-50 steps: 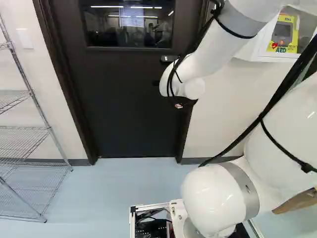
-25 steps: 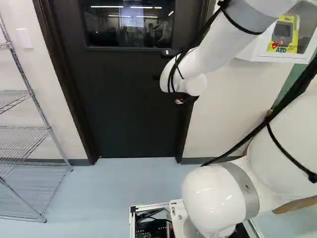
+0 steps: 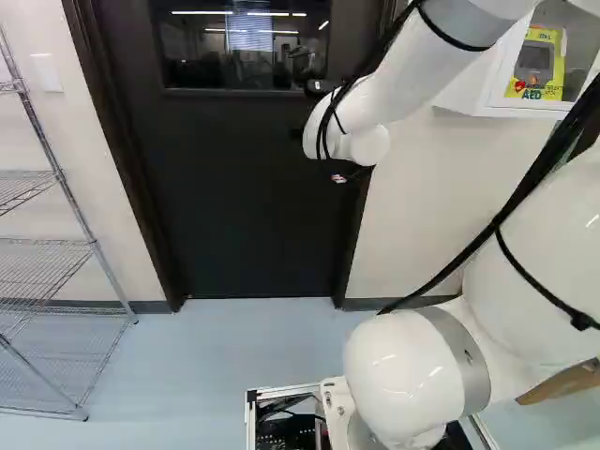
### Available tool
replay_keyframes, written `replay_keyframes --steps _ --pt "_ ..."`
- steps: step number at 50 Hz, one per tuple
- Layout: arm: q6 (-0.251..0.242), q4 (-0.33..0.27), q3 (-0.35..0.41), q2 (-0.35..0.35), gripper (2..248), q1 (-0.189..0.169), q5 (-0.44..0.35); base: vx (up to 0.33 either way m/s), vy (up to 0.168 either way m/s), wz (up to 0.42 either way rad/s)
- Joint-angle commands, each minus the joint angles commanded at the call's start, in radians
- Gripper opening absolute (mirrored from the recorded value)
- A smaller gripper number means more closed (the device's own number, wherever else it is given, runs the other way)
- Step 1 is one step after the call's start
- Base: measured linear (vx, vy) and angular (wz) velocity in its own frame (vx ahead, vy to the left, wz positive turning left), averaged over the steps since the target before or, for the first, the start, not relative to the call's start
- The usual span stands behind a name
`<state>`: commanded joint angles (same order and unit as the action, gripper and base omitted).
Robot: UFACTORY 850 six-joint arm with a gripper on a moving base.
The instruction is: Open the door and move inside
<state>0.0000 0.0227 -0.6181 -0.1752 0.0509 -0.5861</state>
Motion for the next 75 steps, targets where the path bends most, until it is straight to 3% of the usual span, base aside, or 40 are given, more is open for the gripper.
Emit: replay_keyframes --steps 23,34,75 --pt "0.0 0.0 -0.134 0.096 247 -0.02 0.117 0.0 0.0 0.0" --pt "0.0 0.0 -0.185 0.154 247 -0.028 0.134 0.0 0.0 0.0" --pt "0.0 0.0 -0.177 0.234 247 -0.03 0.134 0.0 0.0 0.0"
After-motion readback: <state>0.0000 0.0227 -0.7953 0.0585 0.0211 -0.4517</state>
